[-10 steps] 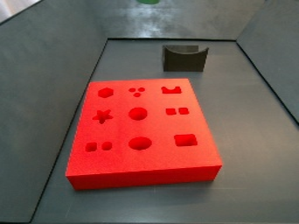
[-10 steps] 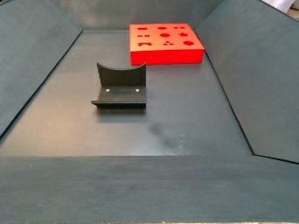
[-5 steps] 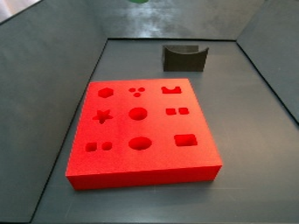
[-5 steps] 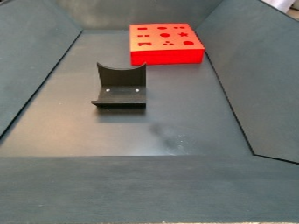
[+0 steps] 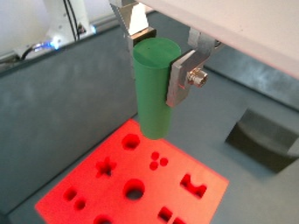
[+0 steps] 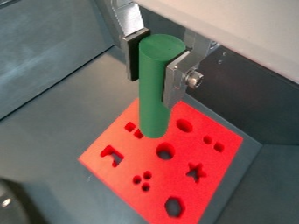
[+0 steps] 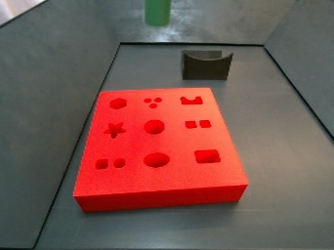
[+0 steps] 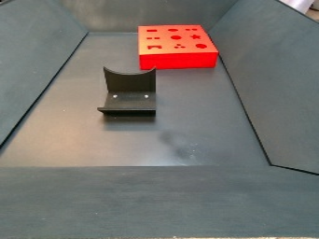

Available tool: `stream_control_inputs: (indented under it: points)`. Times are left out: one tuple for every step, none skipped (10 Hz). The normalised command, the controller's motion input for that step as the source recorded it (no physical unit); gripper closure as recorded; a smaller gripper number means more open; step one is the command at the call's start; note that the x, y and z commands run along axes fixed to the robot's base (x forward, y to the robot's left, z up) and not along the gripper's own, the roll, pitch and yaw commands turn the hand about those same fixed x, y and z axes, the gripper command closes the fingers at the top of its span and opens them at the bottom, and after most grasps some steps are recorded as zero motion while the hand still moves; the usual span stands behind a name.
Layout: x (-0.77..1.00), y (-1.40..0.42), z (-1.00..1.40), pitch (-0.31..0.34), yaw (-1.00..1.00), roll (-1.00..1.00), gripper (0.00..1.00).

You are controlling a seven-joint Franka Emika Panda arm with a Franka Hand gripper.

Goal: Pick up the round object. Move up. Place the round object on the fixture. Regrasp the round object. Move to above the board. Insert the round object.
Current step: Insert the round object.

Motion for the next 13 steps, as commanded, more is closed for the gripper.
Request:
stream_control_inputs:
  points:
    - [0.53, -0.57, -1.0, -0.013, 0.07, 0.02, 1.0]
    - [0.41, -0.48, -1.0, -0.009, 0.12, 0.03, 1.0]
    - [0.28, -0.26, -1.0, 0.0, 0.26, 0.03, 1.0]
    - [0.33, -0.12, -1.0, -0.009, 0.34, 0.02, 1.0]
    - [0.35, 0.0, -1.0, -0.016, 0.43, 0.0, 1.0]
    - [0.29, 0.02, -1.0, -0.043, 0.46, 0.01, 1.0]
    - [0.1, 0.01, -1.0, -0.089, 0.42, 0.03, 1.0]
    - [0.0, 0.0, -0.97, -0.126, 0.36, 0.03, 1.0]
    - [-0.08, 0.0, -0.89, -0.166, 0.32, 0.04, 1.0]
    - [-0.16, 0.0, -0.39, -0.206, 0.28, 0.0, 1.0]
    - [0.0, 0.0, -0.06, 0.0, 0.01, 0.03, 1.0]
    - [-0.25, -0.04, -0.43, -0.204, 0.1, 0.23, 1.0]
    - [-0.29, -0.11, -0.58, -0.294, 0.17, 0.2, 1.0]
